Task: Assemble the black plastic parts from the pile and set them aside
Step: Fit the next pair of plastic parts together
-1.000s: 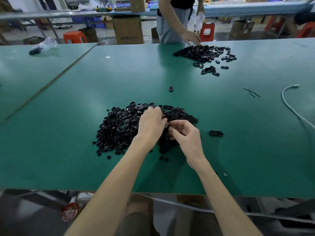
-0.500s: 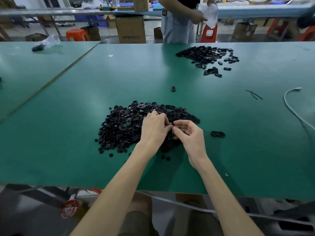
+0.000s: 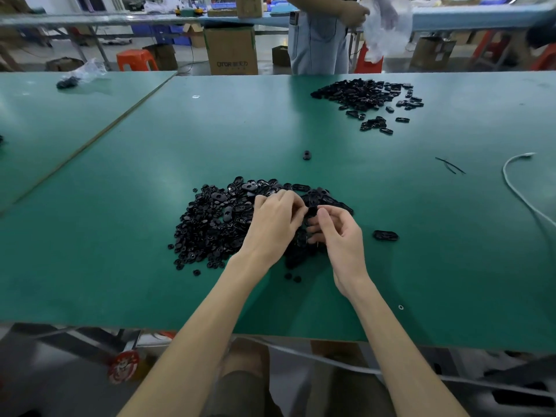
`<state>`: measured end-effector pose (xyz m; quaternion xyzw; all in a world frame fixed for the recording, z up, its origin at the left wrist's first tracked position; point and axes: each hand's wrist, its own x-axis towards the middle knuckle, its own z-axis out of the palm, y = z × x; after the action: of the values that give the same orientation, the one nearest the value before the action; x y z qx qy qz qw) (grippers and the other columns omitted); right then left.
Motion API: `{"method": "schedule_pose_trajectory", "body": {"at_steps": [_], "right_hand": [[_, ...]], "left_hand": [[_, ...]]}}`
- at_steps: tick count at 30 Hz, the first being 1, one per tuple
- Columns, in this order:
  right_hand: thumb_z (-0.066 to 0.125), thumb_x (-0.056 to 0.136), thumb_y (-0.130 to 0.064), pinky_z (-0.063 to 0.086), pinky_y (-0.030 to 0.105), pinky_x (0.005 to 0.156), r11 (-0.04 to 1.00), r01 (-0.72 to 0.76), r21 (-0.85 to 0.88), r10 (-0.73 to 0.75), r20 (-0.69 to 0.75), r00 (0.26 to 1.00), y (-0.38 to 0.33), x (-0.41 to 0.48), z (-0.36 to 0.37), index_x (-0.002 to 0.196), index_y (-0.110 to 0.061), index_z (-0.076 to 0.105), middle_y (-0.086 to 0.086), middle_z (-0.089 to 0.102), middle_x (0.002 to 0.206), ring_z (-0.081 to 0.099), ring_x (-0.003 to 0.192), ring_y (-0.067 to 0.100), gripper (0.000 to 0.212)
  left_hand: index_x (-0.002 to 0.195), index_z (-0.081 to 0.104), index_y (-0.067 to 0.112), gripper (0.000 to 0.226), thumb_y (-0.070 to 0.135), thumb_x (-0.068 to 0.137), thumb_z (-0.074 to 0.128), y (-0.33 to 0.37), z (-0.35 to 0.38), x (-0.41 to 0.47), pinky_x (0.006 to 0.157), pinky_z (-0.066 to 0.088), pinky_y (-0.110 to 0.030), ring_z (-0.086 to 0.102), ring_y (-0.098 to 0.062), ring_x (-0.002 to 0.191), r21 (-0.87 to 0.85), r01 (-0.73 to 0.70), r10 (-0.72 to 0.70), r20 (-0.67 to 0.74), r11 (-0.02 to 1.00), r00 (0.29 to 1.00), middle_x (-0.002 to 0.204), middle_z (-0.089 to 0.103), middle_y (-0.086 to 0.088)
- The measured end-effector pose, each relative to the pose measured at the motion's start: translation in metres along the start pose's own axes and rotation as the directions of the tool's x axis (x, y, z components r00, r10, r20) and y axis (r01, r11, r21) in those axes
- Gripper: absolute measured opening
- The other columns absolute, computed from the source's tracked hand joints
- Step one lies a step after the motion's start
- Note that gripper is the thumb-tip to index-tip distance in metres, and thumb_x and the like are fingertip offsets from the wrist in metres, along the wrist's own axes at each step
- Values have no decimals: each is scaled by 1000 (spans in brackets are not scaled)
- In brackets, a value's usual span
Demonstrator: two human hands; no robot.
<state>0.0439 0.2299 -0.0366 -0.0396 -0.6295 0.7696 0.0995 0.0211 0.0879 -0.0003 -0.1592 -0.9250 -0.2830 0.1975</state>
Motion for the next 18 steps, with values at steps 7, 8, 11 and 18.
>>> {"method": "schedule_pose_trajectory", "body": {"at_steps": [7, 8, 11, 18], "right_hand": [[67, 103, -15, 56, 26, 63, 999, 29, -34, -27, 43, 999, 0, -2, -1, 106, -9, 74, 7, 77, 83, 69, 72, 17, 10], [67, 102, -13, 57, 27, 64, 1000, 26, -15, -25, 43, 999, 0, -2, -2, 106, -9, 74, 8, 77, 85, 70, 74, 18, 9], [67, 99, -3, 57, 25, 69, 1000, 12, 5, -13, 57, 998, -1, -1, -2, 109, -13, 75, 5, 79, 95, 72, 79, 16, 17], [67, 95, 5, 57, 22, 72, 1000, 13, -19, -12, 67, 998, 0, -1, -1, 112, -16, 74, 7, 75, 107, 72, 80, 13, 28]], "left_hand": [[100, 68, 22, 1, 23, 99, 68, -11, -8, -11, 76, 41, -9, 58, 2, 85, -297, 28, -4, 82, 954, 997, 96, 63, 14], [103, 70, 21, 4, 23, 99, 68, -14, -12, -11, 76, 42, -9, 59, 2, 85, -290, 50, -31, 69, 956, 997, 97, 63, 14], [113, 71, 13, 15, 13, 101, 62, -30, -30, -11, 91, 50, -20, 62, -6, 92, -170, 156, -161, -17, 973, 987, 111, 67, 3], [120, 69, 10, 22, 15, 99, 66, -84, -74, -18, 104, 43, -45, 53, -36, 117, 375, 473, -505, -15, 798, 863, 122, 62, -18]]}}
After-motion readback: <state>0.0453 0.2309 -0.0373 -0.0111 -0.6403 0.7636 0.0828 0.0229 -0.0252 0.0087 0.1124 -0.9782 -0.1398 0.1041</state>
